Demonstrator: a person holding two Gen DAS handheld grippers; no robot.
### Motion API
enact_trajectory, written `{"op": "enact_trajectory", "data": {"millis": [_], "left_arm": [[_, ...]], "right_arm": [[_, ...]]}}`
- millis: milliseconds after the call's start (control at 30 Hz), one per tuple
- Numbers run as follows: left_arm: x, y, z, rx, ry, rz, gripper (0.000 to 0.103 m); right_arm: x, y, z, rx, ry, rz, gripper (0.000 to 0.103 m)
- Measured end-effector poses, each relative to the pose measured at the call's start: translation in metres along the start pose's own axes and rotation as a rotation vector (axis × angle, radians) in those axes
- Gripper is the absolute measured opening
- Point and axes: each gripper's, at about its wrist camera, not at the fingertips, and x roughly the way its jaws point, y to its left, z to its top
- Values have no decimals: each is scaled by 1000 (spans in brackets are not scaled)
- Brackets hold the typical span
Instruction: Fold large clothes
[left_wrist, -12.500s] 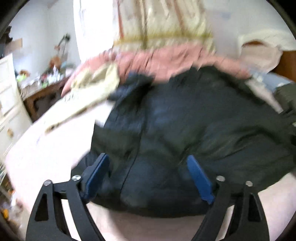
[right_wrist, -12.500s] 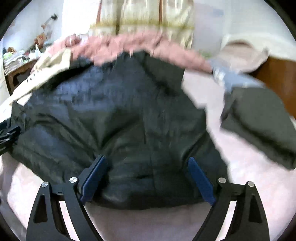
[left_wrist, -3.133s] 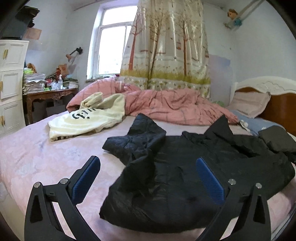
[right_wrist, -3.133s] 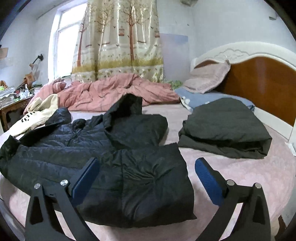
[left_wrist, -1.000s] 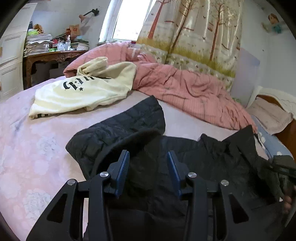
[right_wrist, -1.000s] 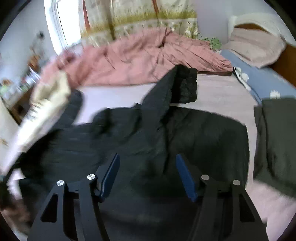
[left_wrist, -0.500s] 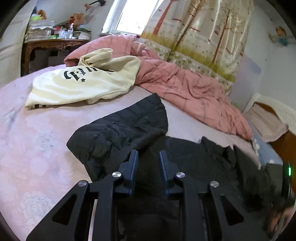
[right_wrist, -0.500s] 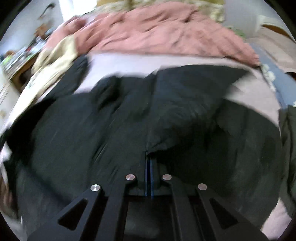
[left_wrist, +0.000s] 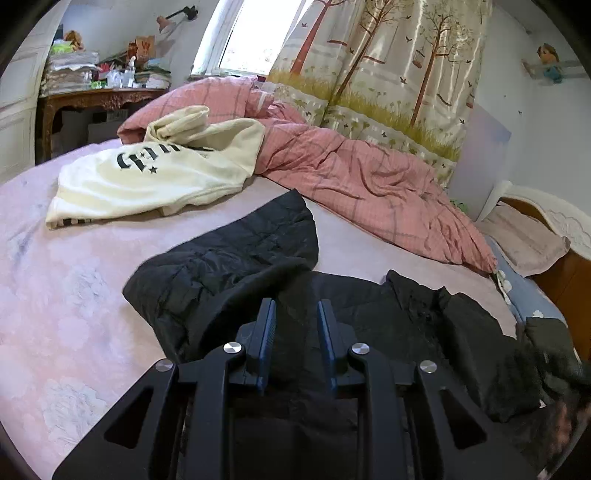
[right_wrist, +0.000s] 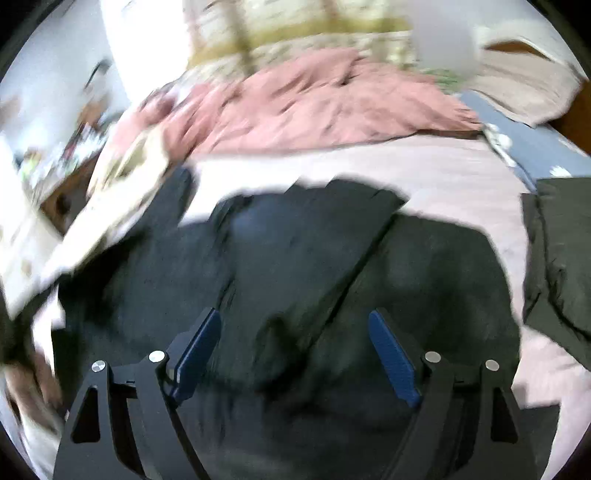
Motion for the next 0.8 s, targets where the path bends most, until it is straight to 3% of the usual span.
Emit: {"op": "enact_trajectory", "data": {"millis": [100,167,233,267,333,467,533,600,667,733,800], "left_arm": [[5,2,-3,-8,23,-9,21],[5,3,-7,-5,43,-15,21],[5,4,-9,3,50,-23,21],[4,4,-8,11,47,-18,21],[5,7,-6,13,37,11,21],[2,23,1,-59,34,-10,21],[-3,23,5,-24,37,-2,21],[-14,18,11,49,-2,68,21],[-20,17,13,70,-27,102,21],[-21,23,13,38,-24,85,21],[-20,30,13,17,-14,81,21]], "right_arm": [[39,-25,30,99,49,-22,84],[65,-34,33,92,90,-12,77],[81,-40,28,100,108,14,48],[86,-39,27,116,117,49,41],[87,-35,22,123,105,115,8],[63,7,24,5,15,250,5],[46,53,18,-81,13,319,5],[45,85,6,-88,57,368,5],[59,126,-25,-93,169,409,5],[71,157,-52,-158,206,401,6],[87,175,-69,-172,260,350,14]]}}
